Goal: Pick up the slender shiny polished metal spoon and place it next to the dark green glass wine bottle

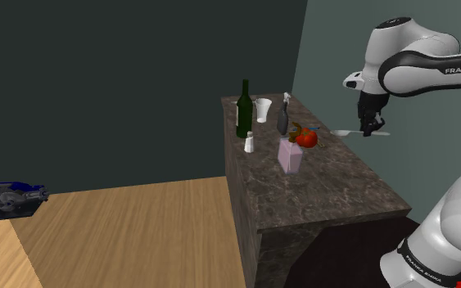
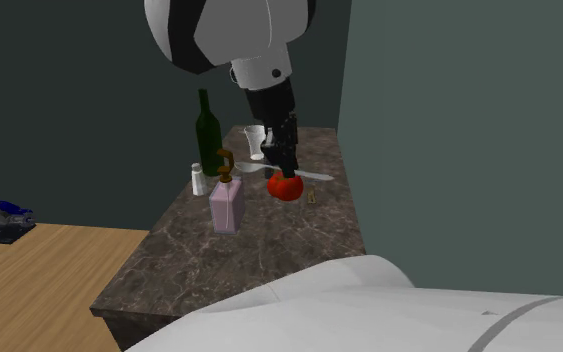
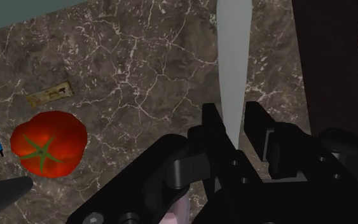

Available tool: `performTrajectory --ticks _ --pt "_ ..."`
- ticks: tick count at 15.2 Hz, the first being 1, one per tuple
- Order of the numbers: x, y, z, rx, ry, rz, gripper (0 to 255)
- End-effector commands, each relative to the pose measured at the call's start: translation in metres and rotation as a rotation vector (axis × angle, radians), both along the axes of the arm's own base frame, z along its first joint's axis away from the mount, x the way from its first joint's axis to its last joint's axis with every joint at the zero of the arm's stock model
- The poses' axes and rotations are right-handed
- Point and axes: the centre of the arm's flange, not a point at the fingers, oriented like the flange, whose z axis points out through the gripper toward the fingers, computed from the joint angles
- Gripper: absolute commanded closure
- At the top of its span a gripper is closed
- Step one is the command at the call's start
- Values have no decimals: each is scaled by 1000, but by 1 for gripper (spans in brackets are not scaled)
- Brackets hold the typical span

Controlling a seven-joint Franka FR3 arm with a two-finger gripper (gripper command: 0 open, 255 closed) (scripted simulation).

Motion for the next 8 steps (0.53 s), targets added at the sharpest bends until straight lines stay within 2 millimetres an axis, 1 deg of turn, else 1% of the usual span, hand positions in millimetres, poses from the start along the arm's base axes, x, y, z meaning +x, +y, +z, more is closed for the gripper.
performTrajectory --ticks 1,8 --pt "0 0 11 0 -1 0 255" --pt "0 0 48 0 -1 0 255"
